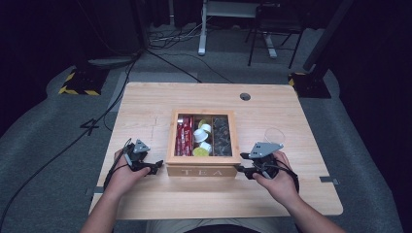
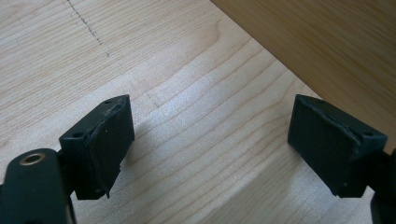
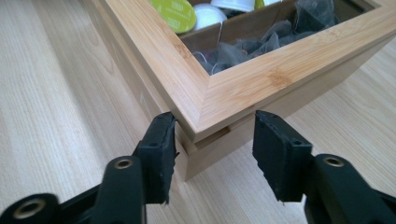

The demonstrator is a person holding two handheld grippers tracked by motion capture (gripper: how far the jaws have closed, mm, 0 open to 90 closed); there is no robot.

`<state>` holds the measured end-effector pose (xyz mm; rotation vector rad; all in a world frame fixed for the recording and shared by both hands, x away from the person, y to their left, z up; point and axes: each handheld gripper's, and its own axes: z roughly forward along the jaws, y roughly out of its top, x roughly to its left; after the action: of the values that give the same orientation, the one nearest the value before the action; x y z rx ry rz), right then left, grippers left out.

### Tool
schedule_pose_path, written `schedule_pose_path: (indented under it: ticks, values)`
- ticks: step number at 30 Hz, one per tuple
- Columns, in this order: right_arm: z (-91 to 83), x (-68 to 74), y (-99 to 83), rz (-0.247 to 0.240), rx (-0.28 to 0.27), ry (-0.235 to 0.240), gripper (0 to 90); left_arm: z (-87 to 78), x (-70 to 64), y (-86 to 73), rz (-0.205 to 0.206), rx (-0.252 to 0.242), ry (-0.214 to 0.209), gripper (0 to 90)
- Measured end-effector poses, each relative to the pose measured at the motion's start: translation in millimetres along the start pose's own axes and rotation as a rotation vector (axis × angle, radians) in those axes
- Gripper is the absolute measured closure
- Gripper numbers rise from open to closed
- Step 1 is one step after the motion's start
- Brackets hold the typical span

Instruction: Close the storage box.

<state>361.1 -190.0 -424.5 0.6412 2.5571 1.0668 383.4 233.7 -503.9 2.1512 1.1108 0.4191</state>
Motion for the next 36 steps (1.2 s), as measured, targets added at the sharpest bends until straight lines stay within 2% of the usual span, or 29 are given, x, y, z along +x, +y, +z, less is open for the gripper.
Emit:
schedule_pose_path:
  ticks: [1, 2, 4, 9, 14, 18, 20, 23, 27, 31, 36]
  values:
    - [0.4, -0.5, -0.9, 0.007, -0.002, 0.007, 42.6, 0.1, -0.2, -0.1, -0.003, -0.001, -0.001, 15.0]
    - [-0.3, -1.5, -1.8, 0.033, -0.041, 0.012, 40.2, 0.0, -0.2, -0.1, -0.002, -0.001, 0.001, 15.0]
    - [-4.6, -4.0, -0.2, 0.052, -0.061, 0.013, 33.1, 0.0, -0.5, -0.1, -0.004, -0.002, 0.003, 15.1]
    - [-11.5, -9.5, 4.1, 0.069, -0.081, 0.049, 31.7, 0.1, -1.2, -0.5, -0.013, -0.005, 0.005, 15.1]
    - [-12.7, -17.9, 8.4, 0.111, -0.123, 0.113, 27.8, -0.3, -1.3, -0.8, -0.018, -0.006, 0.007, 15.1]
    - [-20.5, -24.6, 13.5, 0.124, -0.157, 0.131, 23.6, -0.9, 0.1, -1.0, -0.022, -0.006, -0.004, 15.1]
    - [-28.2, -29.7, 14.7, 0.132, -0.173, 0.118, 21.4, -1.2, 0.7, -1.3, -0.031, -0.009, -0.011, 15.1]
    - [-41.9, -40.7, 13.0, 0.131, -0.183, 0.080, 17.4, -1.5, 1.3, -1.5, -0.023, -0.009, -0.014, 15.1]
    - [-60.2, -57.9, 4.7, 0.170, -0.194, 0.024, 16.5, -2.1, 2.5, -2.1, -0.003, -0.006, -0.015, 15.1]
    - [-76.1, -74.2, -8.8, 0.187, -0.177, -0.033, 16.5, -4.1, 6.2, -4.0, -0.025, -0.011, -0.027, 15.1]
    - [-87.7, -94.4, -31.4, 0.247, -0.165, -0.077, 17.0, -5.4, 9.8, -4.6, -0.047, -0.017, -0.040, 15.0]
